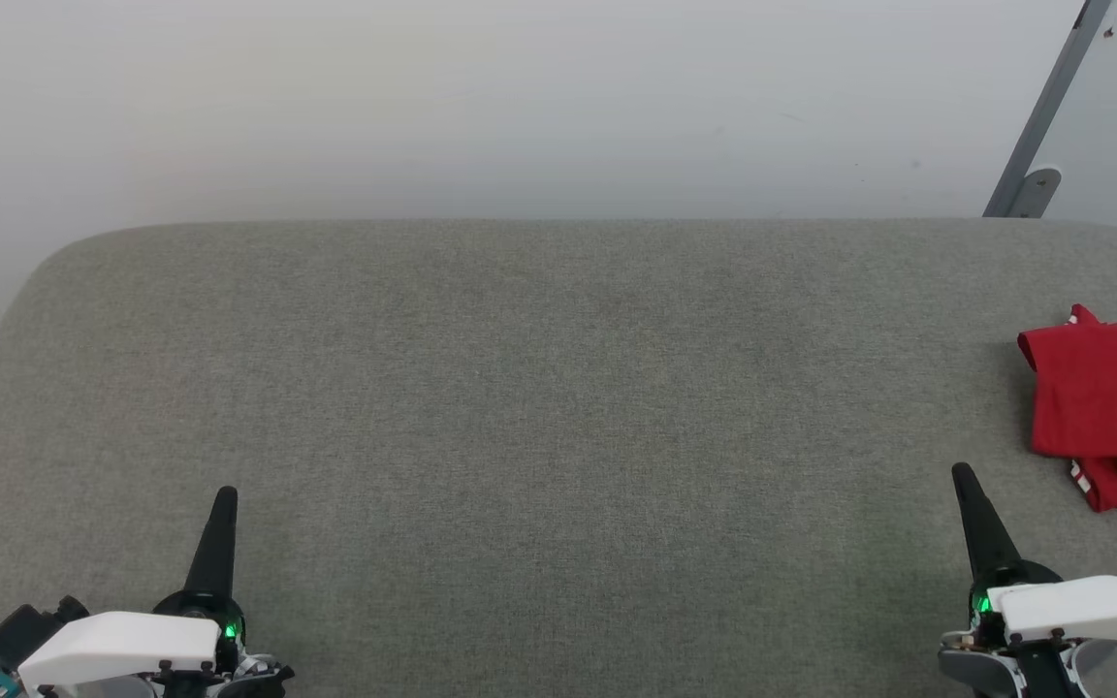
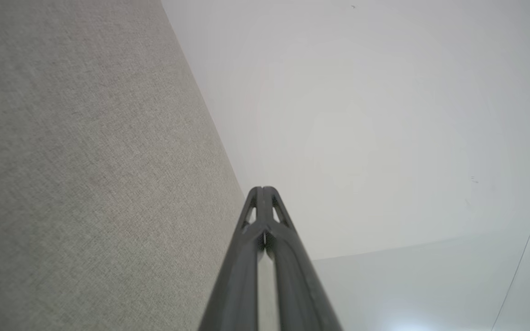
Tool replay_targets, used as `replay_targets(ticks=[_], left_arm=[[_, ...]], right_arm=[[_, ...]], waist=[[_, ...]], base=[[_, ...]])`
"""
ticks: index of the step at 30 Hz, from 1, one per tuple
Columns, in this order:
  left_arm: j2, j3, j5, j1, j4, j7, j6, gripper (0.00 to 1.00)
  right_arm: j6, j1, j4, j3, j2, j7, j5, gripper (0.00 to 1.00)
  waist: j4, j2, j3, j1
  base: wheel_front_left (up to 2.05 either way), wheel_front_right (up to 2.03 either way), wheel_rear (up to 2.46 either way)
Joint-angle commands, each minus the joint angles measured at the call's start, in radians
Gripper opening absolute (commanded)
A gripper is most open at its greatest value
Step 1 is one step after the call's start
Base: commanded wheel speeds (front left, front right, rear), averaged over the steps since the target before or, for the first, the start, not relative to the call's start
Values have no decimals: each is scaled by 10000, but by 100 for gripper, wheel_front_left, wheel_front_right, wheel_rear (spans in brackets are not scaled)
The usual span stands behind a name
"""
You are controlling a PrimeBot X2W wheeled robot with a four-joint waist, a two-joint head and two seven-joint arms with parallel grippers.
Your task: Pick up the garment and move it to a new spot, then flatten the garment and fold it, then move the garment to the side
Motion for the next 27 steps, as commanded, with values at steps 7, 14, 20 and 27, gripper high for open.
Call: replay_targets(ticks=[7,14,20,27], left_arm=[[-31,69,-605,-310,-9,202,-42,0],[-97,81,-1070,-444,19,334,-45,0],[-153,90,-1440,-512,45,455,-47,0],[-223,104,-1915,-665,77,618,-51,0]], right_arm=[[0,-307,2,-23,-48,199,697,0],[1,-419,33,-26,-50,328,1249,0],[1,-515,57,-30,-51,449,1687,0],[1,-620,86,-32,-52,594,2244,0]], waist=[[-50,0,30,0],[-102,0,60,0],[-146,0,86,0],[-205,0,120,0]], base=[[0,0,0],[0,0,0],[0,0,0],[0,0,0]])
